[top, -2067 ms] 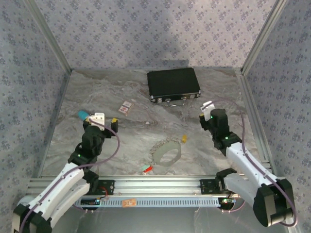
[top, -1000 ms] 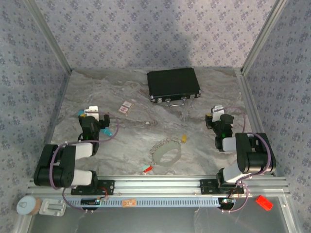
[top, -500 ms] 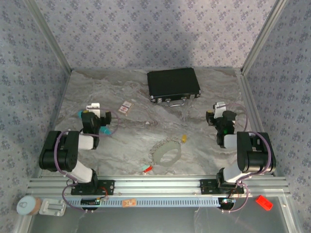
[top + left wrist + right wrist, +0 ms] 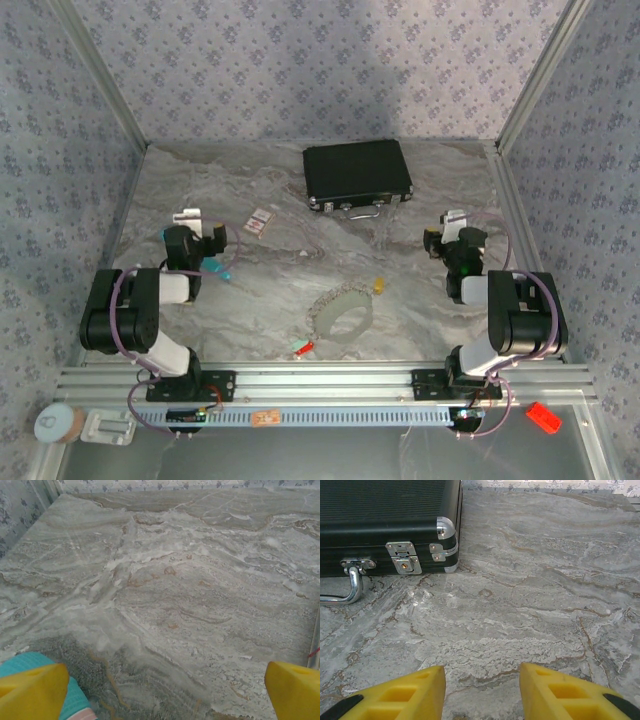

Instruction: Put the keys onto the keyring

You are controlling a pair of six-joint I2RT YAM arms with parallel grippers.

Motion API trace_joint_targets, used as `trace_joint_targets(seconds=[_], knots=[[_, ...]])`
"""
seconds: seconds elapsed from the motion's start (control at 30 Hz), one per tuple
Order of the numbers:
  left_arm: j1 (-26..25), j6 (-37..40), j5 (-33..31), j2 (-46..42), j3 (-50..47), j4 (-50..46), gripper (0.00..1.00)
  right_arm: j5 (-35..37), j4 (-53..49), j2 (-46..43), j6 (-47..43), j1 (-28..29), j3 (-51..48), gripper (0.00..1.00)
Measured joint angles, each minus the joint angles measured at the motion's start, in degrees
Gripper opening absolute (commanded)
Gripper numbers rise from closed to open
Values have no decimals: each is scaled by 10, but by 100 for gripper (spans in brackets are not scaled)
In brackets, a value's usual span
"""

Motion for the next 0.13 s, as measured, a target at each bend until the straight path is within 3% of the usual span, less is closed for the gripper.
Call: trace_joint_targets(seconds=[0.1, 0.13], knots=[[3, -1, 6, 0, 0, -4, 100, 0, -3, 0, 2, 0, 0, 58], [3, -2, 7, 0, 0, -5, 100, 0, -4, 0, 2, 0, 0, 94]])
